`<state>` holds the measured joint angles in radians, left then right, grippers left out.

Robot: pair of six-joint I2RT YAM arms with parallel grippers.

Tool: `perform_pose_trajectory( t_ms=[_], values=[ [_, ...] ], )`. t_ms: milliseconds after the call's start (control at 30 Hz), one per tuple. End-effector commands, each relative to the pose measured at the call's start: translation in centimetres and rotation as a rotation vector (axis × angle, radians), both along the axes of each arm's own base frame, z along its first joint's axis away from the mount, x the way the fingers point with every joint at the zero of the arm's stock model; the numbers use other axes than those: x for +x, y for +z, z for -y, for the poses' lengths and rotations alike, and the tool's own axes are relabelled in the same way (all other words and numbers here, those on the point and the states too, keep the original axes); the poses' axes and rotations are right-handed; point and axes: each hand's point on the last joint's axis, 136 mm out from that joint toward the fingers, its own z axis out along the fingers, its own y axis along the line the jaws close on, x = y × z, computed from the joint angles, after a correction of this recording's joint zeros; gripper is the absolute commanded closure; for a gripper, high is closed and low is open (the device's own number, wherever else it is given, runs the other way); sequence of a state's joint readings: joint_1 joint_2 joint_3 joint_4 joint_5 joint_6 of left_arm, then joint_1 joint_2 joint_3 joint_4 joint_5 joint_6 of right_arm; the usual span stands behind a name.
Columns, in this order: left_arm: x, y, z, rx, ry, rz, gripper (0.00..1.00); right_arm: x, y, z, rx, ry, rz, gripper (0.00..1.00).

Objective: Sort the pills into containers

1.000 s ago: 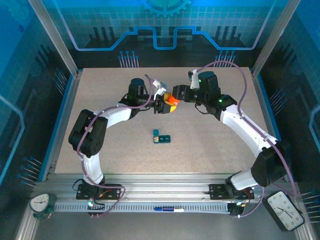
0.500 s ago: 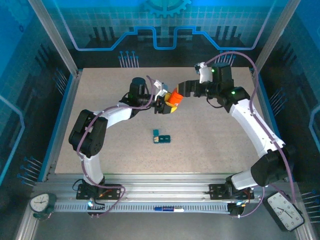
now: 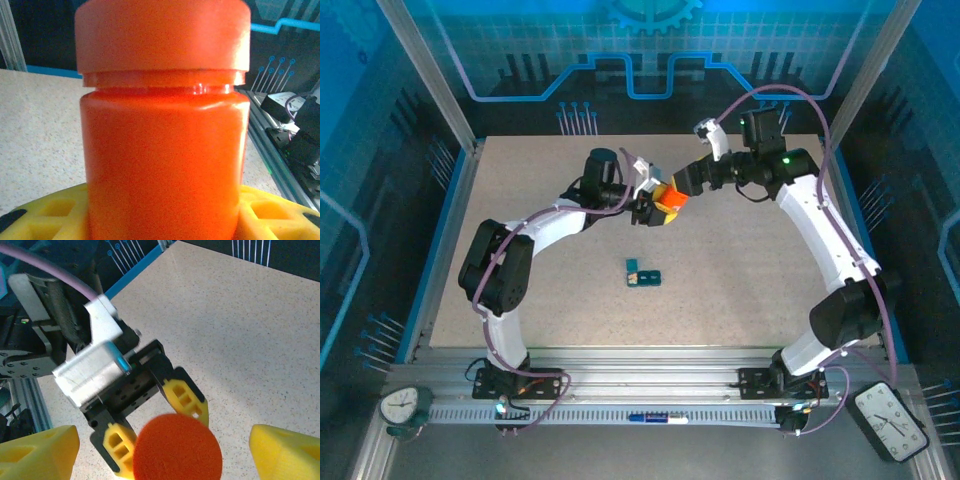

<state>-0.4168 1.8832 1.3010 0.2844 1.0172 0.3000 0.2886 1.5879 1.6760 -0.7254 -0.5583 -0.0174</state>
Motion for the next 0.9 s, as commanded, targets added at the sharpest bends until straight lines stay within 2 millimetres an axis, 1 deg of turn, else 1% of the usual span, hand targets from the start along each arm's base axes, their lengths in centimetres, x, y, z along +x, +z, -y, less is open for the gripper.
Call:
perform_pose_trajectory(
  t_ms=[0, 333, 600, 700, 800, 833, 867],
  values=[
    [-0.8, 1.6, 0.4, 0.000, -0.038, 0.063, 1.00, -0.8, -0.6, -0.1, -0.026, 0.059, -0.037, 0.11],
    [-0.6, 1.5, 0.5, 0.011, -0.043, 0.066, 1.00, -0.6, -3.2, 0.4, -0.082, 0.052, -0.104, 0.13],
    [-0.7, 1.6, 0.5, 0.018, -0.048, 0.068, 1.00, -0.8, -4.5, 0.4, -0.080, 0.052, -0.138, 0.21],
    [-0.7, 1.8, 0.4, 0.018, -0.048, 0.072, 1.00, -0.8, -4.8, 0.4, -0.074, 0.052, -0.151, 0.27],
    [-0.7, 1.8, 0.5, 0.018, -0.048, 0.071, 1.00, -0.8, -5.3, 0.3, -0.068, 0.051, -0.167, 0.38],
    [-0.7, 1.9, 0.5, 0.017, -0.048, 0.071, 1.00, -0.7, -5.5, 0.3, -0.066, 0.049, -0.171, 0.44],
    [-0.6, 2.0, 0.5, 0.016, -0.048, 0.073, 1.00, -0.7, -5.5, 0.2, -0.062, 0.045, -0.172, 0.47]
  ],
)
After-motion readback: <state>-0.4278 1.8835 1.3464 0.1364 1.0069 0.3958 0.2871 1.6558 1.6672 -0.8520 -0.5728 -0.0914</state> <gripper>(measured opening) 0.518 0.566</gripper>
